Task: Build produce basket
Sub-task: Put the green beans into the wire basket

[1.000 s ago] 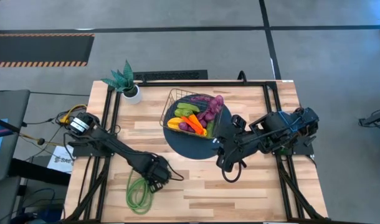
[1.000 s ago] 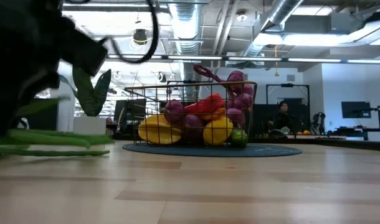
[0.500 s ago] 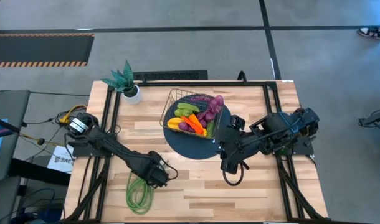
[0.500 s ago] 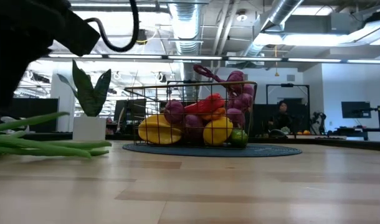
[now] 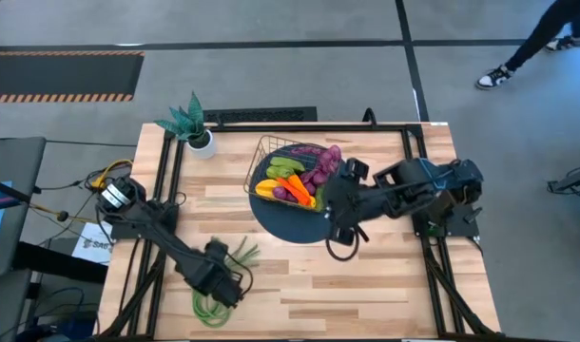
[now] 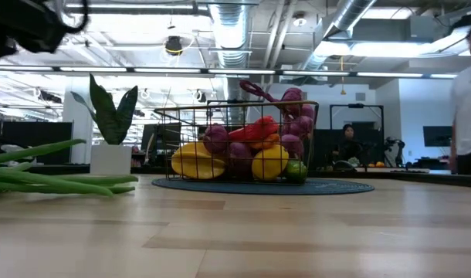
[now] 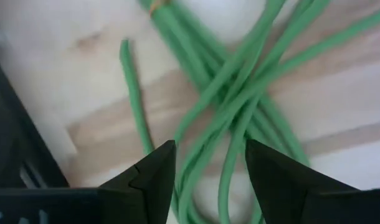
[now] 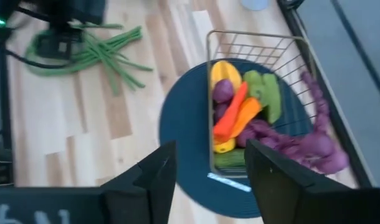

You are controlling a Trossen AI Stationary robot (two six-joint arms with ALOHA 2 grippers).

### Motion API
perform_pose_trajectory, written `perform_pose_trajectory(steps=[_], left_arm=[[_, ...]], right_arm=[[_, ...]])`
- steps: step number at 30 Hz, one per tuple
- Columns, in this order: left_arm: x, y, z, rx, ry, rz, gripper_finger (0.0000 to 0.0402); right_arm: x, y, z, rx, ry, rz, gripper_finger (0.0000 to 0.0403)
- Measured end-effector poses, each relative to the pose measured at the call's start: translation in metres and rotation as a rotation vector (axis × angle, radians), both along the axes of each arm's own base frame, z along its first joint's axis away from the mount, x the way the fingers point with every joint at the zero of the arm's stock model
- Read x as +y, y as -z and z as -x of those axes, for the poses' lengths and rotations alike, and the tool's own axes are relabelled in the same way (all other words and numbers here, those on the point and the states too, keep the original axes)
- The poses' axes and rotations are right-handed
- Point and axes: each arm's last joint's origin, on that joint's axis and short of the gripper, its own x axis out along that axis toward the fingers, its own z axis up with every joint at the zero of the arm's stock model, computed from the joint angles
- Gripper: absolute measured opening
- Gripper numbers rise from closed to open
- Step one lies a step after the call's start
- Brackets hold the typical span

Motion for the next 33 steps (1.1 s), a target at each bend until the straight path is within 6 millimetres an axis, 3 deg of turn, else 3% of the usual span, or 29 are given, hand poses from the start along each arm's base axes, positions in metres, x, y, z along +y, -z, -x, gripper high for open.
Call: perform_pose_trajectory(steps=[7,14,33], left_arm=[[-0.014,0.001,-0.011,-0.143,-0.151,0.098,0.0181],[-0.002,0.003,-0.015,-0.110,-0.222,0.050,0.0181],[0.005,0.003,-0.014,-0.074,-0.130,0.015,0.0190]], right_arm=[[-0.015,0.000,-0.005,0.046,-0.084,0.079,0.0179],[-0.017,0.000,-0.005,0.080,-0.185,0.144,0.0183],[-0.017,0.000,-0.005,0.112,-0.284,0.218,0.0183]])
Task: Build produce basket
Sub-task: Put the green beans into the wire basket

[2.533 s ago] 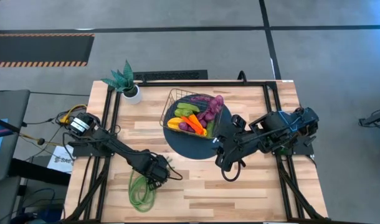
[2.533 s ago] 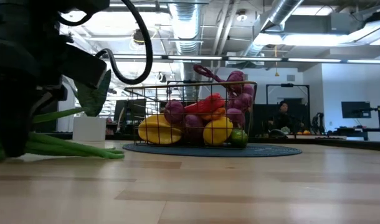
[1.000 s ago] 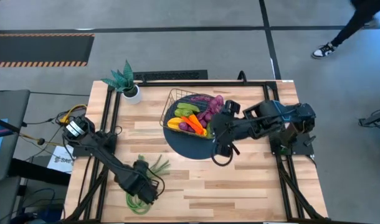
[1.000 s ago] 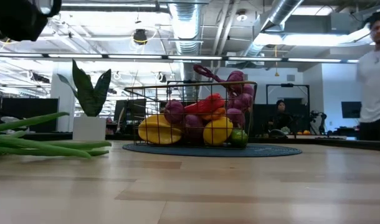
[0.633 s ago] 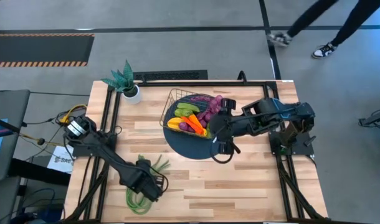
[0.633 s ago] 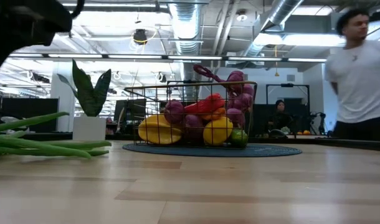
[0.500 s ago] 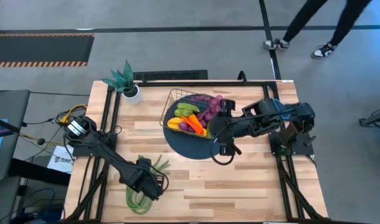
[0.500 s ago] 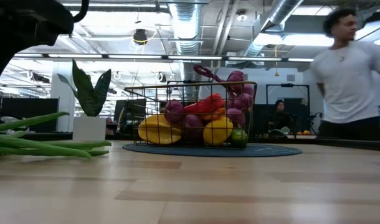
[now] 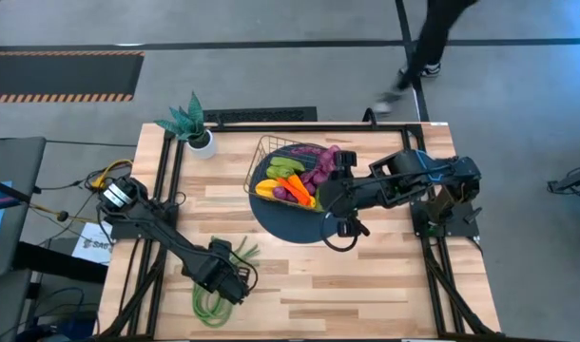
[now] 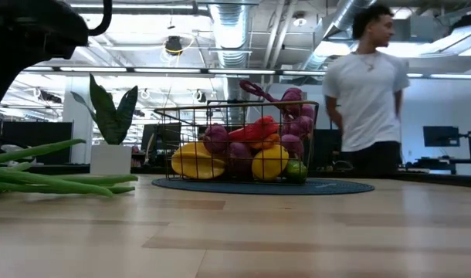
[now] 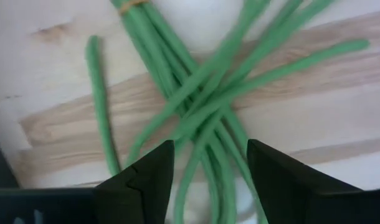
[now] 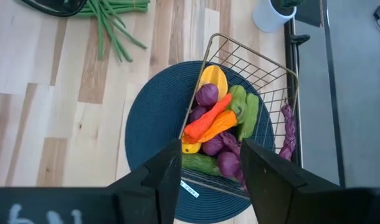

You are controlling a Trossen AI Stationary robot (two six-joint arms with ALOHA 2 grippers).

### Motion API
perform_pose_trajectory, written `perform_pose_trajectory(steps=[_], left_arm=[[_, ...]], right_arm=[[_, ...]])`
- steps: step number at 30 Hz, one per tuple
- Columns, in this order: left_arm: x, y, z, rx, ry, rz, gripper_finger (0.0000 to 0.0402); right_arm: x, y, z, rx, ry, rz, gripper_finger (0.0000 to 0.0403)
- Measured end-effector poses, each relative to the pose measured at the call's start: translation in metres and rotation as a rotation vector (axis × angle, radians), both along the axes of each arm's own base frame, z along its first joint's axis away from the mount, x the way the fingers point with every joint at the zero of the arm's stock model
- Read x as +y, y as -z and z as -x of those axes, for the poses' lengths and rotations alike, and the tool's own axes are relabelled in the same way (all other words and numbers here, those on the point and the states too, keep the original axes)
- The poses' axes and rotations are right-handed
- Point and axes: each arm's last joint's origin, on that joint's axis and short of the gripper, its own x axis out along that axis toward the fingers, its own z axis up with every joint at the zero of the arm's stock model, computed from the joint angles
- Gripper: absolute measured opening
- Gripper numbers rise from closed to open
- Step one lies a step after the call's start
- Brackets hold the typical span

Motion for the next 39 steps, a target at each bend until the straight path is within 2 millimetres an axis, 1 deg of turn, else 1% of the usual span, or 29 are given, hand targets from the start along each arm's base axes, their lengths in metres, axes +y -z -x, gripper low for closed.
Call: perform_pose_trajectory(steps=[2,6,11,13,15,19,21,24,26,28,32,33,36,39], left_arm=[[0.002,0.004,0.003,0.017,-0.011,-0.013,0.0202],[0.007,0.020,0.010,0.059,-0.103,-0.018,0.0237],[0.012,0.040,0.007,-0.006,-0.188,0.037,0.0276],[0.015,0.047,0.004,-0.041,-0.181,0.060,0.0284],[0.020,0.051,0.005,-0.038,-0.189,0.059,0.0288],[0.028,0.058,0.006,-0.028,-0.209,0.073,0.0288],[0.032,0.060,0.005,-0.021,-0.191,0.075,0.0286],[0.036,0.060,0.003,-0.015,-0.161,0.086,0.0260],[0.038,0.060,0.001,-0.015,-0.138,0.093,0.0222],[0.039,0.061,-0.001,-0.023,-0.108,0.100,0.0168],[0.039,0.061,-0.001,-0.035,-0.039,0.088,0.0039],[0.039,0.060,-0.001,-0.037,-0.034,0.084,0.0024],[0.040,0.058,-0.001,-0.049,0.004,0.067,0.0021],[0.040,0.047,-0.004,-0.075,0.061,0.013,0.0012]], right_arm=[[0.000,0.000,0.000,0.001,-0.003,0.002,0.0183],[0.000,0.000,0.000,0.005,-0.017,0.012,0.0180],[-0.002,0.000,-0.001,0.009,-0.019,0.019,0.0178],[-0.004,0.000,-0.001,0.008,-0.012,0.019,0.0178],[-0.006,0.000,-0.002,0.008,-0.006,0.019,0.0179],[-0.010,0.000,-0.002,0.009,0.008,0.019,0.0182],[-0.013,0.000,-0.003,0.009,0.015,0.019,0.0182],[-0.016,0.000,-0.004,0.008,0.029,0.018,0.0178],[-0.019,0.000,-0.004,0.008,0.038,0.018,0.0175],[-0.021,0.000,-0.005,0.009,0.045,0.019,0.0172],[-0.025,0.000,-0.005,0.006,0.064,0.013,0.0167],[-0.026,0.000,-0.006,0.005,0.072,0.011,0.0165],[-0.028,0.000,-0.006,0.002,0.087,0.005,0.0162],[-0.030,0.000,-0.006,-0.002,0.106,-0.003,0.0159]])
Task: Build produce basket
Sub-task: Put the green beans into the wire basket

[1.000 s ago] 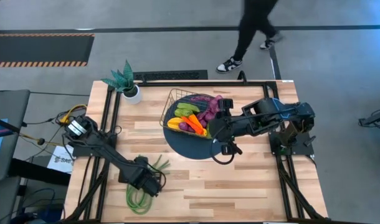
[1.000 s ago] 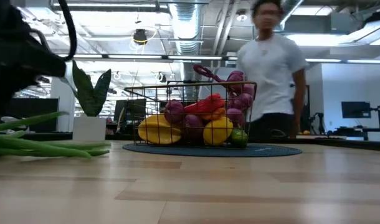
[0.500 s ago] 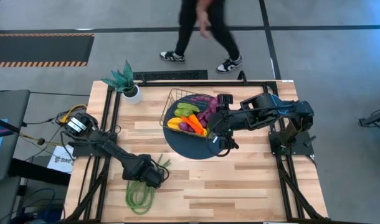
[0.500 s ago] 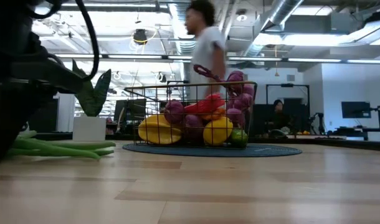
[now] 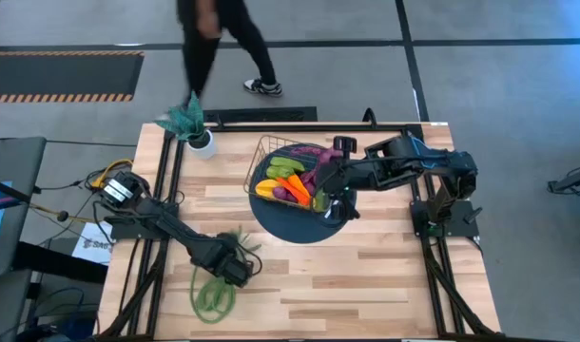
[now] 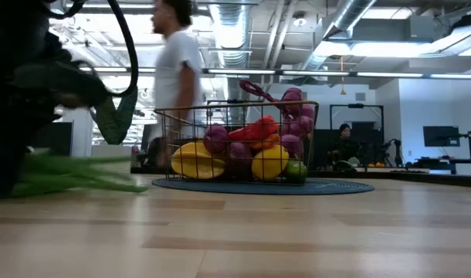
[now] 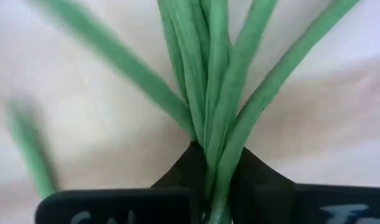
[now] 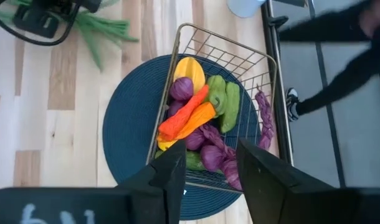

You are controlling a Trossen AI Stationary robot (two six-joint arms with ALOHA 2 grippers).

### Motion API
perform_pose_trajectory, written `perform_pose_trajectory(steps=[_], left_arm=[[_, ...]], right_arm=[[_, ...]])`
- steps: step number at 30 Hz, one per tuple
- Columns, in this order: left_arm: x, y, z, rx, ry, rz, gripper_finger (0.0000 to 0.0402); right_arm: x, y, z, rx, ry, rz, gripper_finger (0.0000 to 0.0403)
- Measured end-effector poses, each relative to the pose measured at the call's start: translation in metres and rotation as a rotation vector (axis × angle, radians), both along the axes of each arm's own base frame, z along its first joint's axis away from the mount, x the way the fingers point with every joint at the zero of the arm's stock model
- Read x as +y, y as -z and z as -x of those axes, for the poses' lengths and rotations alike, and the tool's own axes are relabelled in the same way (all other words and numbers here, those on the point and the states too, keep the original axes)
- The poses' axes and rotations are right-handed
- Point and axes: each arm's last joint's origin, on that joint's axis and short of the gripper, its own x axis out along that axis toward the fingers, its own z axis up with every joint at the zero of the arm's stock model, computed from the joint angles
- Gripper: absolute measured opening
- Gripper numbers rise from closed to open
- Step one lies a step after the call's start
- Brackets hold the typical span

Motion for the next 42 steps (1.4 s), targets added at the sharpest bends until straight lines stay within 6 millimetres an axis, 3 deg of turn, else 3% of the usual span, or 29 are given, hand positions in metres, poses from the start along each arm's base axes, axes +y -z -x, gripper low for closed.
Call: perform_pose_trajectory(steps=[3,9,13,18,23,28,33,37,42], left_arm=[[0.005,-0.026,-0.003,-0.075,0.025,-0.123,0.0007],[0.017,-0.122,0.004,-0.343,0.066,-0.343,0.0004],[0.033,-0.193,0.022,-0.474,0.167,-0.499,0.0002],[0.061,-0.264,0.045,-0.515,0.284,-0.662,0.0001],[0.092,-0.315,0.058,-0.505,0.365,-0.781,0.0000],[0.125,-0.350,0.069,-0.490,0.389,-0.871,0.0000],[0.151,-0.369,0.068,-0.511,0.440,-0.888,0.0000],[0.169,-0.372,0.047,-0.519,0.520,-0.904,0.0000],[0.194,-0.365,0.002,-0.603,0.647,-0.860,0.0000]], right_arm=[[-0.002,0.000,0.000,-0.006,0.023,-0.010,0.0156],[-0.006,0.000,-0.001,-0.023,0.076,-0.039,0.0149],[-0.006,0.000,-0.001,-0.037,0.112,-0.064,0.0145],[-0.006,0.000,-0.001,-0.051,0.146,-0.088,0.0143],[-0.006,-0.004,0.004,-0.079,0.181,-0.116,0.0143],[-0.008,-0.013,0.015,-0.120,0.210,-0.170,0.0143],[-0.011,-0.036,0.050,-0.223,0.250,-0.249,0.0143],[-0.014,-0.055,0.084,-0.319,0.273,-0.316,0.0143],[-0.017,-0.075,0.129,-0.438,0.295,-0.419,0.0143]])
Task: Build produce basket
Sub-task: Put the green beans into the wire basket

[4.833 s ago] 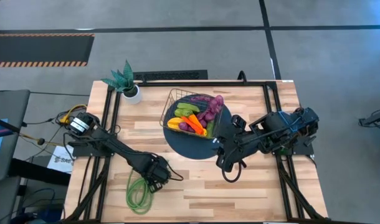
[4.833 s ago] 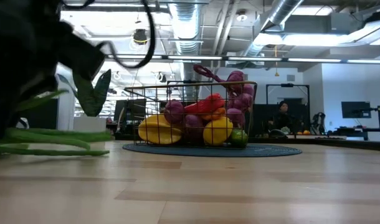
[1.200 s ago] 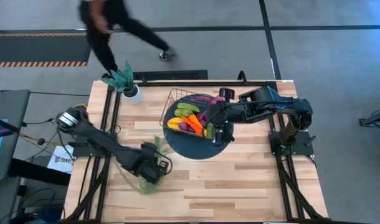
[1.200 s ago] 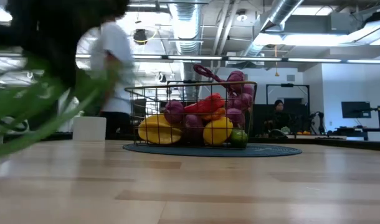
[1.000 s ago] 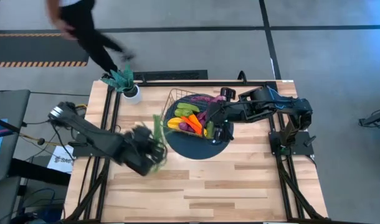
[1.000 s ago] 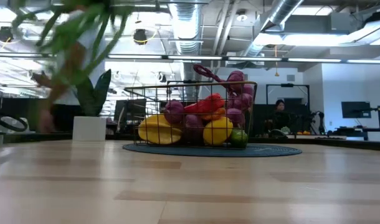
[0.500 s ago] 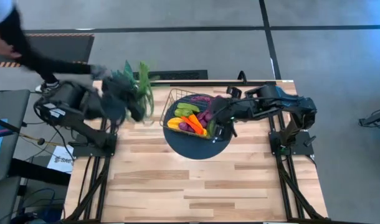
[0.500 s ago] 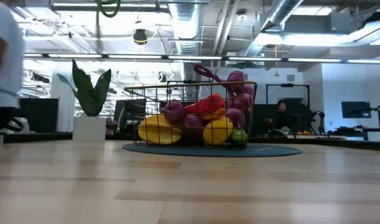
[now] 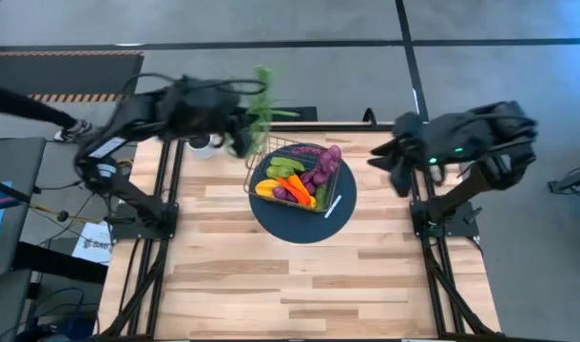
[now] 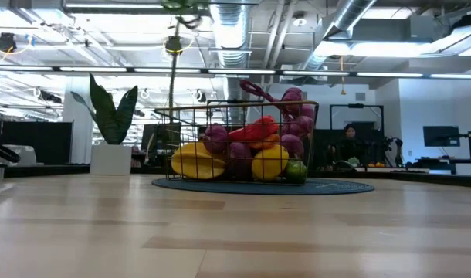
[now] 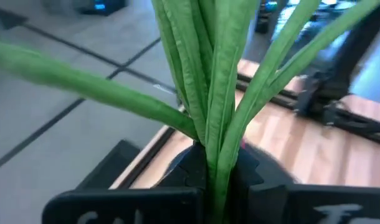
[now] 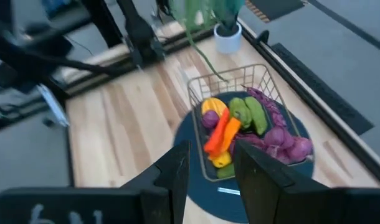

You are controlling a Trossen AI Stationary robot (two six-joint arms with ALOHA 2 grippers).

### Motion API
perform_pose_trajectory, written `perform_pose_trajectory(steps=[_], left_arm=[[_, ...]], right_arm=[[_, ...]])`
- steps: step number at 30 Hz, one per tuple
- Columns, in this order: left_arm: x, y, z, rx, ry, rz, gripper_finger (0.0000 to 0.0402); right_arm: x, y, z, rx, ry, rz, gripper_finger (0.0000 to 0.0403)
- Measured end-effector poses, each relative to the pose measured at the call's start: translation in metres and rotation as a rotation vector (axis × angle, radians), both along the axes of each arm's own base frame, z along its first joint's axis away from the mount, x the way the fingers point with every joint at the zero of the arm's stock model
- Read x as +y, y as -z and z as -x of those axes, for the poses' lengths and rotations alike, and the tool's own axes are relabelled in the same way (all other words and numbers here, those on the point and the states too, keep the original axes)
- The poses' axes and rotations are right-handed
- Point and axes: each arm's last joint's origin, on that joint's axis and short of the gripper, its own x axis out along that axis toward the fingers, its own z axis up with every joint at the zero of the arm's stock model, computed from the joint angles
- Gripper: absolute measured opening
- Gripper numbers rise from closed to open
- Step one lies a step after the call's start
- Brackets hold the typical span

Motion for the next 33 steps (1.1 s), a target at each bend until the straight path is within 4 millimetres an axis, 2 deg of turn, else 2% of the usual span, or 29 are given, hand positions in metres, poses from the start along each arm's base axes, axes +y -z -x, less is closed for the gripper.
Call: perform_pose_trajectory(steps=[2,5,7,12,17,21,23,26,29,33], left_arm=[[0.011,0.009,-0.021,0.020,0.038,0.014,0.0000],[0.026,0.035,-0.055,0.108,0.096,0.060,0.0000],[0.032,0.060,-0.079,0.204,0.145,0.108,0.0000],[0.042,0.136,-0.136,0.506,0.225,0.156,0.0000],[0.046,0.211,-0.166,0.830,0.283,0.229,0.0000],[0.033,0.257,-0.178,1.054,0.392,0.243,0.0000],[0.026,0.273,-0.183,1.126,0.432,0.229,0.0000],[0.018,0.282,-0.188,1.154,0.459,0.200,0.0000],[0.011,0.285,-0.191,1.174,0.447,0.145,0.0006],[0.002,0.284,-0.193,1.203,0.420,0.032,0.0036]], right_arm=[[0.001,-0.005,0.013,-0.033,-0.006,-0.025,0.0143],[0.002,-0.009,0.027,-0.065,-0.031,-0.045,0.0143],[0.004,-0.011,0.034,-0.082,-0.039,-0.066,0.0143],[0.011,-0.012,0.040,-0.094,-0.085,-0.093,0.0143],[0.020,-0.011,0.040,-0.085,-0.143,-0.093,0.0143],[0.027,-0.009,0.036,-0.070,-0.171,-0.089,0.0143],[0.029,-0.009,0.036,-0.066,-0.184,-0.082,0.0143],[0.032,-0.008,0.034,-0.058,-0.205,-0.072,0.0143],[0.033,-0.008,0.034,-0.058,-0.213,-0.072,0.0143],[0.034,-0.006,0.033,-0.048,-0.213,-0.068,0.0143]])
